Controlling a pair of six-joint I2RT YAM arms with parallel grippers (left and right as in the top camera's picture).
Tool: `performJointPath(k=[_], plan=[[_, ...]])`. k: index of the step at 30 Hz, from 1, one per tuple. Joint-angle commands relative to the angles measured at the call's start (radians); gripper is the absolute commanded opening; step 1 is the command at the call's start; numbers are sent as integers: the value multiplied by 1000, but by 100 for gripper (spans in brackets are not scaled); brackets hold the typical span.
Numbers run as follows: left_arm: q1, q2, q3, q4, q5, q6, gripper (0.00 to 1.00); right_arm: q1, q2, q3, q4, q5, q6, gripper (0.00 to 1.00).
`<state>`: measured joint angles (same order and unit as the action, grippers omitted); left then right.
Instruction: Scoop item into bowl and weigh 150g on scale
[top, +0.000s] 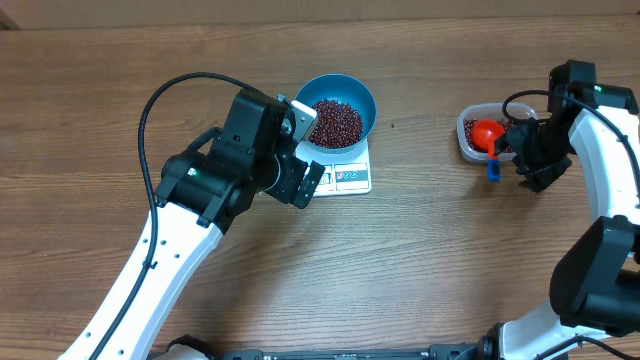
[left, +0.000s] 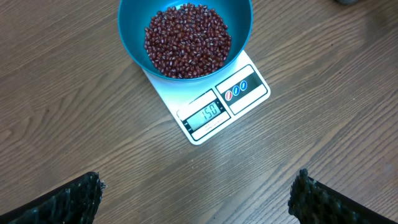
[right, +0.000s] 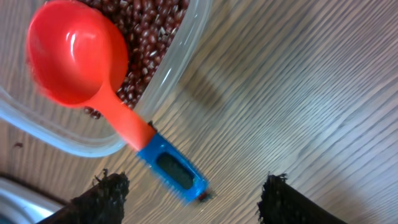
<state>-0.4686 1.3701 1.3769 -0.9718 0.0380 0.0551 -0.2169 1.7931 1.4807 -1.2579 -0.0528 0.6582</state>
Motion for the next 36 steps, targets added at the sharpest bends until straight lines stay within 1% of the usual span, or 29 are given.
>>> performJointPath(k=[1,3,5,9,11,14,17,21,23,24,25,29,36], plan=[[4,-1,-7,3,4,-10,100,-8,-4,2,-2,44,-18,75],[4,-1,-7,3,4,-10,100,-8,-11,14,-11,44,-57,80],[4,-1,-7,3,4,-10,100,-5,-32,32,-18,39,-104,82],[4,-1,-7,3,4,-10,100,24,-113,63,-19,18,-204,83],[4,-1,-7,3,4,-10,100,58,-169,66,1,-18,-279,83],[4,-1,-7,3,4,-10,100,135,-248,66,38,-103,-420,83],[4,-1,-7,3,4,-10,100,247,-303,65,67,-187,-567,84],[4,-1,-7,3,4,-10,100,406,-318,65,74,-282,-746,86],[4,-1,-7,3,4,-10,100,480,-312,64,75,-285,-822,87],[4,-1,-7,3,4,-10,100,527,-310,63,76,-282,-863,93],[4,-1,-7,3,4,-10,99,571,-309,63,84,-269,-881,100],[4,-1,-7,3,4,-10,100,621,-309,63,110,-221,-880,100],[4,-1,-7,3,4,-10,100,621,-309,63,112,-220,-880,100]])
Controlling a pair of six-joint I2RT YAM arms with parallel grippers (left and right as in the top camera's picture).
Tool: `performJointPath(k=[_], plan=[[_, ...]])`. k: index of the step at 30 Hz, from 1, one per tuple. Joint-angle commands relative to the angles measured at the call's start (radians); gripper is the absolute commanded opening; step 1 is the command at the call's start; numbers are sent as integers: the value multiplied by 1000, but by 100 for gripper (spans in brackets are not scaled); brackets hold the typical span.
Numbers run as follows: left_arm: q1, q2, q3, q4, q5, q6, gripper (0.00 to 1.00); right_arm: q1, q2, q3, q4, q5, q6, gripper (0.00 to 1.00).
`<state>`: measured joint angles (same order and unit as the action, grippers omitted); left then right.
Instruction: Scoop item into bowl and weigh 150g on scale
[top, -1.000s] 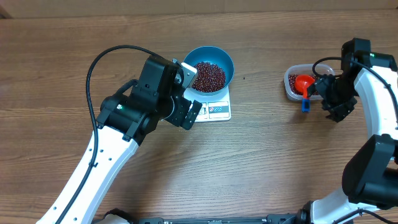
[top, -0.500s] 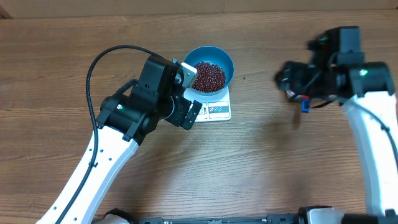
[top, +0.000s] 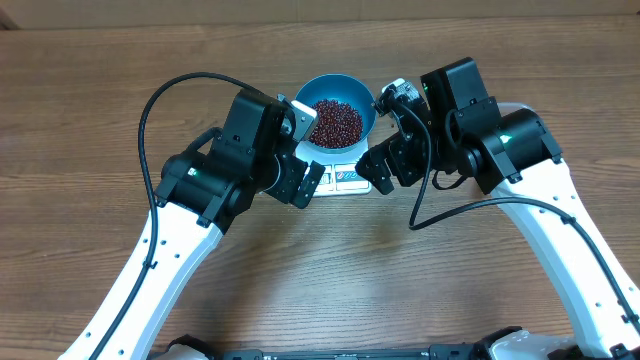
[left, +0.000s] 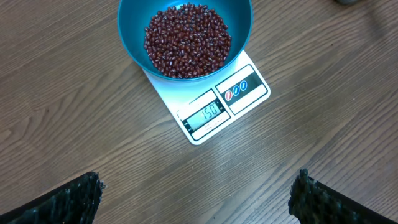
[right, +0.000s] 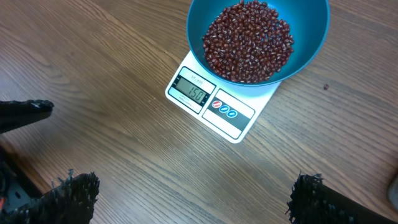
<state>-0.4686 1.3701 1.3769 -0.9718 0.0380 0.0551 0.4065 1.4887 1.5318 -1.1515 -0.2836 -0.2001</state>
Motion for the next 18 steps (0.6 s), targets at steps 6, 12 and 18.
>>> performJointPath(k=[6,12,18], plan=[[4,-1,-7,3,4,-10,100,-3,-5,12,6,10,-22,100],[4,-1,-7,3,4,-10,100,-3,-5,12,6,10,-22,100],[4,-1,-7,3,4,-10,100,-3,-5,12,6,36,-23,100]])
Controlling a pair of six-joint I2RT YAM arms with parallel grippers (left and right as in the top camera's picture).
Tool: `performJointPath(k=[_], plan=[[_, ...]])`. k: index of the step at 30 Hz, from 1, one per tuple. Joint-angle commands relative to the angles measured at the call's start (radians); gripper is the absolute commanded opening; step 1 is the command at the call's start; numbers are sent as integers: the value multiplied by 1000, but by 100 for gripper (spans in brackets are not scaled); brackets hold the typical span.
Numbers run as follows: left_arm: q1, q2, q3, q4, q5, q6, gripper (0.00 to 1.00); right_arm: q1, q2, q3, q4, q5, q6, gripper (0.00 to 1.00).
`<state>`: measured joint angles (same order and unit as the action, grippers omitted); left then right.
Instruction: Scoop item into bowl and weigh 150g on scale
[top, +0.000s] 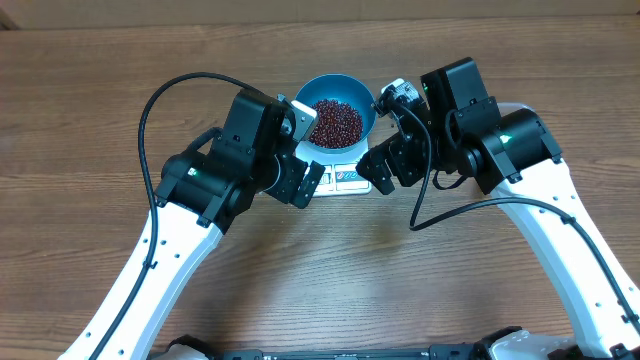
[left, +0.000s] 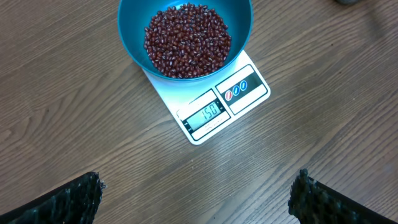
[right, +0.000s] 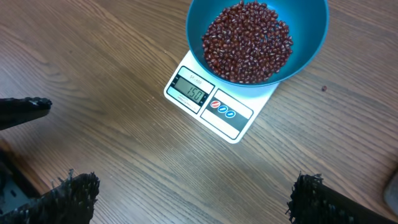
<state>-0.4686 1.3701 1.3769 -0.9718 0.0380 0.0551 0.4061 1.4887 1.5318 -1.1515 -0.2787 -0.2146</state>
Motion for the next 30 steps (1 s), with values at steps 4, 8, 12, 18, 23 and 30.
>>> performJointPath(k=[4,8,12,18,23,30], plan=[[4,-1,-7,3,4,-10,100,-2,-5,12,6,60,-7,100],[4,-1,-7,3,4,-10,100,-2,-5,12,6,60,-8,100],[4,-1,-7,3,4,-10,100,-2,-10,12,6,60,-8,100],[4,-1,-7,3,4,-10,100,-3,-70,11,-18,153,-8,100],[4,-1,-7,3,4,-10,99,-19,-175,-49,0,214,-7,100],[4,-1,-7,3,4,-10,100,-136,-410,-295,141,164,4,100]])
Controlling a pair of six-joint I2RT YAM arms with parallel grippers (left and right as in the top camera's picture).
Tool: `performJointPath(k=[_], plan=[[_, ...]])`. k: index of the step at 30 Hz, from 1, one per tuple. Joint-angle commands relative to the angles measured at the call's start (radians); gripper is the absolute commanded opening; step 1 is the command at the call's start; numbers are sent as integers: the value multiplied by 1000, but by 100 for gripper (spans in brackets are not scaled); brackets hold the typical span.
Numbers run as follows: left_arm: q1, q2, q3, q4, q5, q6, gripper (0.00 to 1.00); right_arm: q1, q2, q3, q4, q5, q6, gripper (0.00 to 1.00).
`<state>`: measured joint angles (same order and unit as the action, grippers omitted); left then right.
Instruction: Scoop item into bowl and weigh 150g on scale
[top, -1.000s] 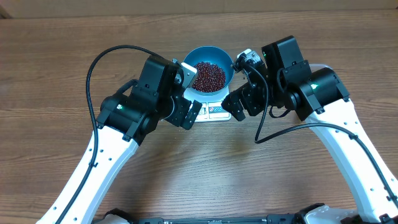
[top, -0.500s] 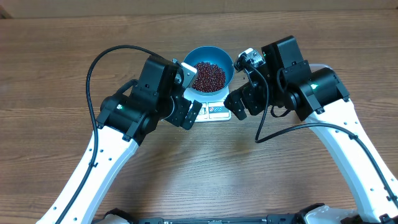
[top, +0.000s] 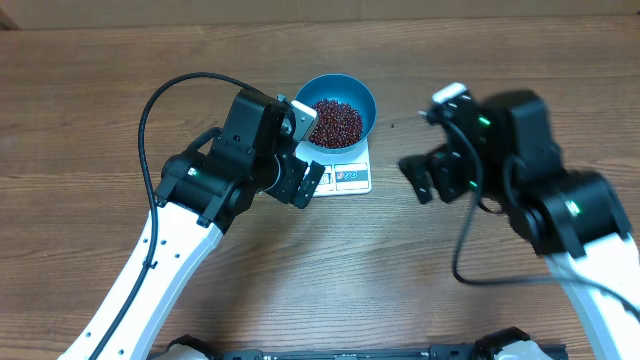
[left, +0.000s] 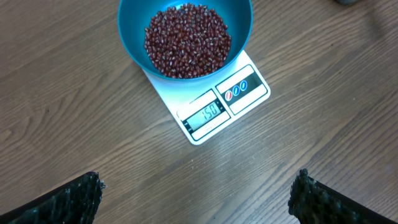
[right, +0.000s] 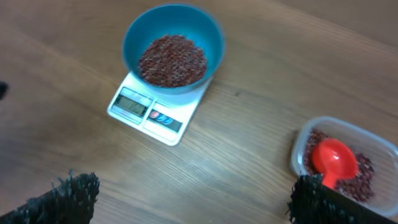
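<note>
A blue bowl (top: 335, 108) full of red beans (left: 186, 40) stands on the white scale (left: 245, 87), whose display (left: 205, 112) reads 150. My left gripper (left: 199, 199) hovers open just in front of the scale, empty, with wood grain showing between its fingers. My right gripper (right: 199, 199) is open and empty too, over bare table to the right of the scale (right: 158, 115). The red scoop (right: 331, 157) lies in the clear bean container (right: 299, 148) at the right of the right wrist view. In the overhead view the right arm (top: 520, 170) hides that container.
The wooden table (top: 90, 90) fills every view. The left arm's black cable (top: 160, 95) loops over the table to the left of the bowl. A single stray bean (right: 237, 94) lies between scale and container.
My right gripper has moved right, away from the scale, and its view now takes in the container with the scoop. The left arm, bowl and scale have not moved.
First my right gripper was open over the container, with the scoop resting in it and its blue handle end over the rim. Later it stood open beside the scale, reading 150, and held there. Now it sits further right. The left gripper stayed open by the scale throughout.
</note>
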<state>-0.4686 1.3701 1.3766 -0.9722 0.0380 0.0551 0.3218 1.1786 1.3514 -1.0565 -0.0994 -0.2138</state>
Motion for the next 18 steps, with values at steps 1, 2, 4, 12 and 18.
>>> performJointPath(k=[1,2,4,12,18], plan=[[4,-1,-7,4,4,-10,100,-66,-133,-159,74,-22,3,100],[4,-1,-7,4,4,-10,100,-82,-179,-215,108,-26,3,100],[4,-1,-7,4,4,-10,100,-102,-269,-332,183,-25,3,100],[4,-1,-7,4,4,-10,100,-116,-676,-829,511,-36,4,100],[4,-1,-7,4,4,-10,100,-116,-925,-1085,700,-60,8,100]])
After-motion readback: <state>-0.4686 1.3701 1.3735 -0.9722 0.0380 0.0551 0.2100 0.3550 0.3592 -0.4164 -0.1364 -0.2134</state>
